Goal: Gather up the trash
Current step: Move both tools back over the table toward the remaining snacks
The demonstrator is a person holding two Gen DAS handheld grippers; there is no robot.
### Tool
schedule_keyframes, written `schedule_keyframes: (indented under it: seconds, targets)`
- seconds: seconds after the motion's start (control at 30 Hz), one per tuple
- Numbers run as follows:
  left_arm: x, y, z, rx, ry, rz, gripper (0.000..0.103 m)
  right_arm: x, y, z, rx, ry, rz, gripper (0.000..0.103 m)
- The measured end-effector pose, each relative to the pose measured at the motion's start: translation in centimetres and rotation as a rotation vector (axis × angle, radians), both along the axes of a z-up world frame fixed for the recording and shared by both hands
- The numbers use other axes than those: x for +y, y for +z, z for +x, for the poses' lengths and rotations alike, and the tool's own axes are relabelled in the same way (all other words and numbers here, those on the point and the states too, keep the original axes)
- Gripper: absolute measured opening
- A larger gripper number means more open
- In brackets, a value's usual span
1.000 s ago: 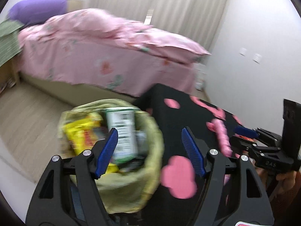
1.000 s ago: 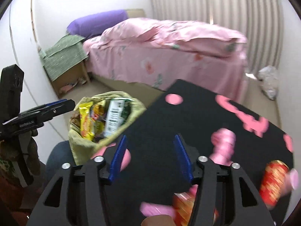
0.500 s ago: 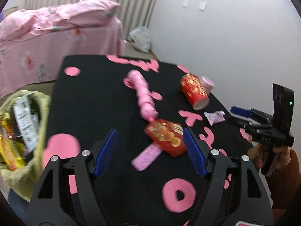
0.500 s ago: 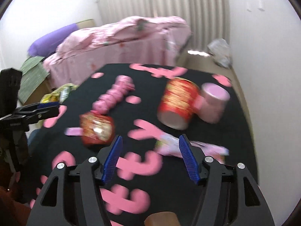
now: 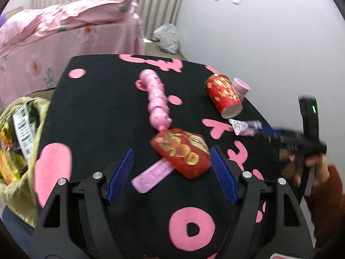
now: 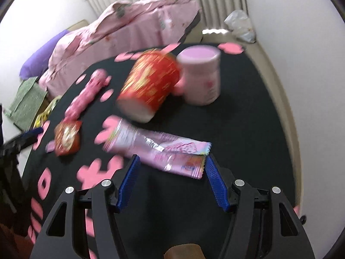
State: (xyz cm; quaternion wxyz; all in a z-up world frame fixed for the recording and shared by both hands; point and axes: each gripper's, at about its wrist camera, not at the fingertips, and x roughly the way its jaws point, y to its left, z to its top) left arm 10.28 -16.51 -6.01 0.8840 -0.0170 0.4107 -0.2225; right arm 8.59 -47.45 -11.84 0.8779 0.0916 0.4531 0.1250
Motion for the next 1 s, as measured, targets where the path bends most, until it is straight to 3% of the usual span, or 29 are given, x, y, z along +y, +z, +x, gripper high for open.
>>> schedule_keyframes:
  seconds: [0.17, 0.27, 0.37, 0.53, 0.67, 0.77, 0.87, 1.0]
  targets:
    - [2.7, 1.1, -0.7, -0.025, 0.087, -0.015, 0.075, 4.4, 0.3, -3.7, 0.012, 0.125, 0.030, 0.059]
    - [3.4, 1.2, -1.5, -0.030, 0.115, -0.011, 0.075, 6.6, 1.2, -5.0, -0.004, 0.192, -0.018, 0.059]
    - [3.5, 1.3, -2.3, -0.040, 0.127, 0.018, 0.075, 7.6, 2.8, -5.2, -0.048, 0.204, -0.075, 0.059]
    - [3.0, 1.8, -3.6, -0.067, 0.133, 0.077, 0.077, 7.8, 4.8, -3.8, -0.115, 0.248, -0.080, 0.059]
    - [2.5, 1.6, -3.0, -0.059, 0.101, -0.002, 0.081, 6.9, 4.2, -3.3, -0.127, 0.168, -0.186, 0.059]
    - [1.4, 0.6, -1.9, -0.001, 0.008, -0.040, 0.090, 5.8, 3.5, -3.6, -0.132, 0.073, -0.243, 0.059]
    - [0.2, -0.3, -1.2, 0.057, -0.095, -0.053, 0.090, 4.8, 2.6, -3.8, -0.103, 0.009, -0.228, 0.059]
    - [0.6, -1.0, -0.4, 0.066, -0.107, -0.045, 0.090, 5.4, 2.5, -3.7, -0.076, 0.007, -0.181, 0.059]
